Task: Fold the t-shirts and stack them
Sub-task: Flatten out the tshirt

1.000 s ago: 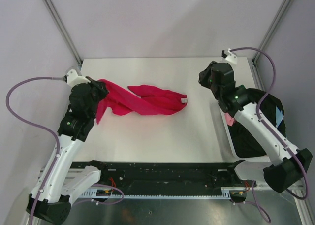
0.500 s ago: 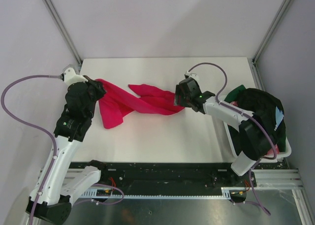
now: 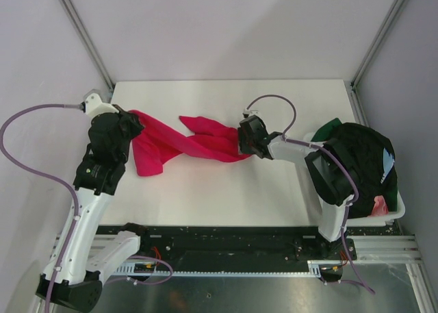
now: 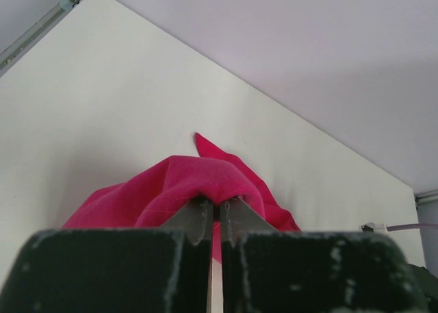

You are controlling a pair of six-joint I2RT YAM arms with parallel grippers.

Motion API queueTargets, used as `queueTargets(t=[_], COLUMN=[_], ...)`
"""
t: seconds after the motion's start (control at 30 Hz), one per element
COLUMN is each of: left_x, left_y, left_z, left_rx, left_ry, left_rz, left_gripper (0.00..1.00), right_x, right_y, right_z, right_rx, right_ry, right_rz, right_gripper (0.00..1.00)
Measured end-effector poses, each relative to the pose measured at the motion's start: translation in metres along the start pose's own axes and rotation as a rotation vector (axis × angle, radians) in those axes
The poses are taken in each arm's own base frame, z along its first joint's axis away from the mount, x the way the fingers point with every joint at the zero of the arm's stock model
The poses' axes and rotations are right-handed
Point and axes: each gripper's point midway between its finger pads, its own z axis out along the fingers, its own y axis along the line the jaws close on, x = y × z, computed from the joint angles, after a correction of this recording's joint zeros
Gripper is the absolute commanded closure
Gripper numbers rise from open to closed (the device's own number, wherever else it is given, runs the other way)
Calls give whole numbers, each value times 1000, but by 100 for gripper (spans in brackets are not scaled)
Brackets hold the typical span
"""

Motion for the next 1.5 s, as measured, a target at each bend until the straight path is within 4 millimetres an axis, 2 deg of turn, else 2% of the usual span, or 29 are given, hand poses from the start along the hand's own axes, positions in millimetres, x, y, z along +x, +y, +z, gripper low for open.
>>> queueTargets(t=[0.03,0.07,0.1,0.23,0.33,0.43,0.5,0.57,0.6,0.67,0.73,0.77,0.83,0.9,0.93,0.97,1.0,1.1,1.13,1.2,1.27,1.33,1.43,1.5], left_x=[-2,-3,-4,-9,-16,-23,-28,-35,-37,-42,-45,-45,-40,-30,-23,-12,1,45,66,95,120,133,140,142], left_y=[0,0,0,0,-1,-2,-3,-4,-4,-2,3,6,13,19,22,25,29,41,47,58,70,77,79,79], left_z=[1,1,1,2,2,1,-1,-2,-2,0,6,9,26,44,54,65,77,107,115,121,121,118,117,117], left_rx=[-2,-2,-3,-6,-5,-2,0,0,-2,-12,-36,-50,-78,-104,-114,-125,-139,-168,-182,-204,-226,-241,-241,-236], left_ry=[-3,-4,-6,-14,-23,-36,-48,-61,-67,-77,-80,-78,-52,-14,11,50,91,223,279,359,423,457,474,472], left_rz=[-2,-3,-4,-10,-15,-17,-9,-5,-4,-1,-3,-2,1,6,7,10,11,7,4,-4,-14,-25,-41,-50], left_gripper=[100,100,100,100,100,100,100,100,100,100,100,100,100,100,100,100,100,100,100,100,100,100,100,100], right_x=[0,0,0,-2,-14,-56,-93,-132,-148,-168,-180,-184,-191,-192,-192,-192,-190,-172,-164,-150,-136,-131,-129,-114], right_y=[0,0,0,-4,-11,-17,-16,-16,-16,-19,-26,-30,-40,-48,-51,-53,-54,-57,-59,-61,-63,-63,-63,-65], right_z=[0,1,1,-5,-32,-88,-139,-201,-231,-278,-302,-307,-299,-267,-245,-223,-193,-109,-86,-56,-43,-47,-69,-91], right_rx=[-3,-3,-2,20,41,38,6,-41,-67,-103,-110,-105,-71,-18,8,30,49,104,122,142,153,151,127,103], right_ry=[0,0,-2,1,-12,-107,-219,-357,-424,-523,-576,-589,-591,-540,-503,-466,-415,-259,-206,-135,-81,-65,-94,-105], right_rz=[-4,-6,-2,6,28,86,136,188,213,250,275,283,298,297,294,291,282,252,238,224,214,211,231,257], right_gripper=[81,90,95,100,100,100,100,100,100,100,100,100,100,99,95,87,74,44,38,29,26,27,34,39])
